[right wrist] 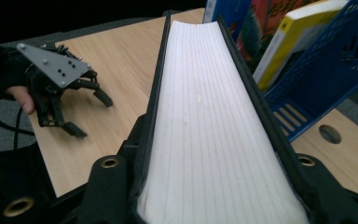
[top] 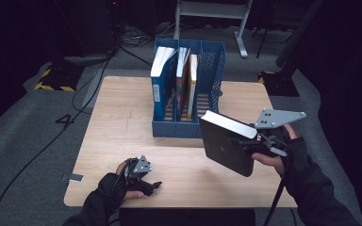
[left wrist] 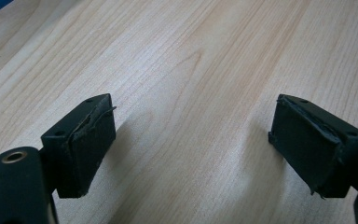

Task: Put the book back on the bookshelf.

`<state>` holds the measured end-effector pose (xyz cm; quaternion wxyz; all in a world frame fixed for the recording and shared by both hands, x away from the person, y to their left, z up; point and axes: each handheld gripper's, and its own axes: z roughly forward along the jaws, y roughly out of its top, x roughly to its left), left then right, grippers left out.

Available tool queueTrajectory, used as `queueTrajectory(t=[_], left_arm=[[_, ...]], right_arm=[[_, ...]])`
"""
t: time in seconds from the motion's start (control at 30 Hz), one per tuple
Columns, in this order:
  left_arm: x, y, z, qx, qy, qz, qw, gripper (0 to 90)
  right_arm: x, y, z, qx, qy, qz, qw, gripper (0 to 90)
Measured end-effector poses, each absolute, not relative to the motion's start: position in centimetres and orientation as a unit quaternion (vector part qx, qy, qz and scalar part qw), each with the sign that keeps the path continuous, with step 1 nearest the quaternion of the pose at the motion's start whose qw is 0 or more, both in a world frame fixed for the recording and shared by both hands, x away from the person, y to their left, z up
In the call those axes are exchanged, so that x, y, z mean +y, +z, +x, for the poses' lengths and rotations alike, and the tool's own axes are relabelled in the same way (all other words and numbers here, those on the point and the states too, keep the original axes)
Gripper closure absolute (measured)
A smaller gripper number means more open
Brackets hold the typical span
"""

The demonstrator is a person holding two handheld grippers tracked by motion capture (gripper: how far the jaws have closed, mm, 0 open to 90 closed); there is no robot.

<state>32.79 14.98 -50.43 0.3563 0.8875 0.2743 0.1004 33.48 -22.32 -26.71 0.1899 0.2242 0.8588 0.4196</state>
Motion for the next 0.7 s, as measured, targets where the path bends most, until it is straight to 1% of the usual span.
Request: queueTrajectory(t=[0.17,0.3,0.7], left_arm=[[15.0,-50.4,32.8,0.274,0.1,0.888,0.356,14.4],[15.0,-50.4,32.8,0.274,0.1,0.888,0.356,14.4],[15.0,-50.4,32.8,0.273,0.101,0.888,0.356,14.4]], right_arm=[[-22.9,-25.0,33.8,0.852,0.424,0.229,0.206,53.4],[-23.3,-24.3,34.3,0.845,0.428,0.239,0.215,53.4],[-23.6,-23.7,36.0,0.835,0.426,0.263,0.229,53.4]])
